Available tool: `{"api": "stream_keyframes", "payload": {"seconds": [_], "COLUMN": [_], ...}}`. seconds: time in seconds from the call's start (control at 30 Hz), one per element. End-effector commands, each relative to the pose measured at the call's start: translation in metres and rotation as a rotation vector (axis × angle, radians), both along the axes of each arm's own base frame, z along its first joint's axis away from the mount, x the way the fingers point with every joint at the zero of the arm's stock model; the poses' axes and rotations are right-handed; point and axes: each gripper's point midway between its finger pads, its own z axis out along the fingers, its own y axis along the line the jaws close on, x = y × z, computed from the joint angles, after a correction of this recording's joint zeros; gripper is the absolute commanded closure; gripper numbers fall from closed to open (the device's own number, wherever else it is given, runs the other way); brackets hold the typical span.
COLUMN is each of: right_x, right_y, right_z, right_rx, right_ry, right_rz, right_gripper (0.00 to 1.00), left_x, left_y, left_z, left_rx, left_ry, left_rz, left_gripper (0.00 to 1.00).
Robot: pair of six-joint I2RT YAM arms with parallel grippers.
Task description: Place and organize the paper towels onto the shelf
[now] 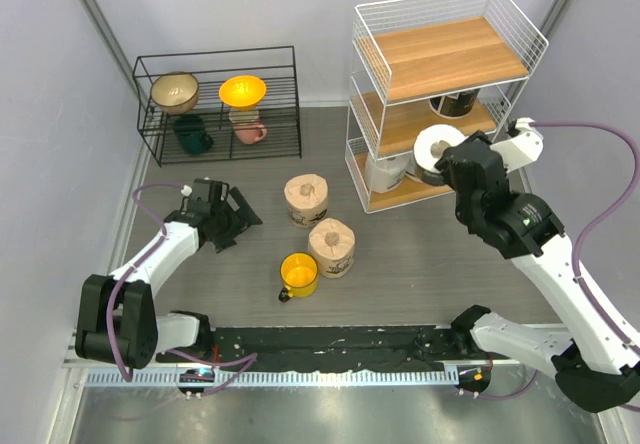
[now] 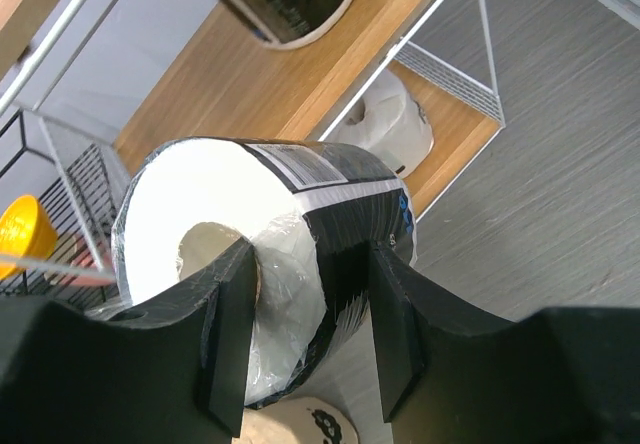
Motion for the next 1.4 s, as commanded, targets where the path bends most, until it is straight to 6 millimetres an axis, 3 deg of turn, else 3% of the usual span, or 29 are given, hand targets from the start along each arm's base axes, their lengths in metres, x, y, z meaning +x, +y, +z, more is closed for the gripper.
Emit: {"api": "stream_keyframes", "payload": {"seconds": [0.0, 0.13, 0.37, 0.5, 0.7, 1.37], "right_x": [0.028, 0.048, 0.080, 0.087, 0.102, 0.138], "right_y": [-0.012, -0.014, 0.007, 0.011, 0.020, 0.015], "right_z": [0.033, 0.041, 0.047, 0.055, 0.047, 0.049], "right_rx": [0.087, 0.105, 0.152, 0.170, 0.199, 0.261], "right_ry": [-0.113, -0.120, -0.111, -0.139, -0.130, -0.202], "right_rz": [-0.008, 0.023, 0.136, 0.145, 0.173, 0.136], "right_gripper": [0.69, 0.69, 0.70, 0.70, 0.69, 0.70], "left_x": [0.011, 0.010, 0.011, 0.009, 0.010, 0.009], "left_y": [-0.004, -0.004, -0.004, -0.004, -0.005, -0.005], "left_z": [0.016, 0.017, 0.017, 0.016, 0.014, 0.013], "left_rx": [-0.006, -0.005, -0.008, -0.007, -0.011, -0.015], "left_ry": [-0.064, -0.065, -0.065, -0.064, -0.058, -0.057], "left_rz": [-0.019, -0.020, -0.020, -0.020, -0.024, -0.024], "left_gripper": [0.04, 0.05, 0.04, 0.04, 0.04, 0.05]}}
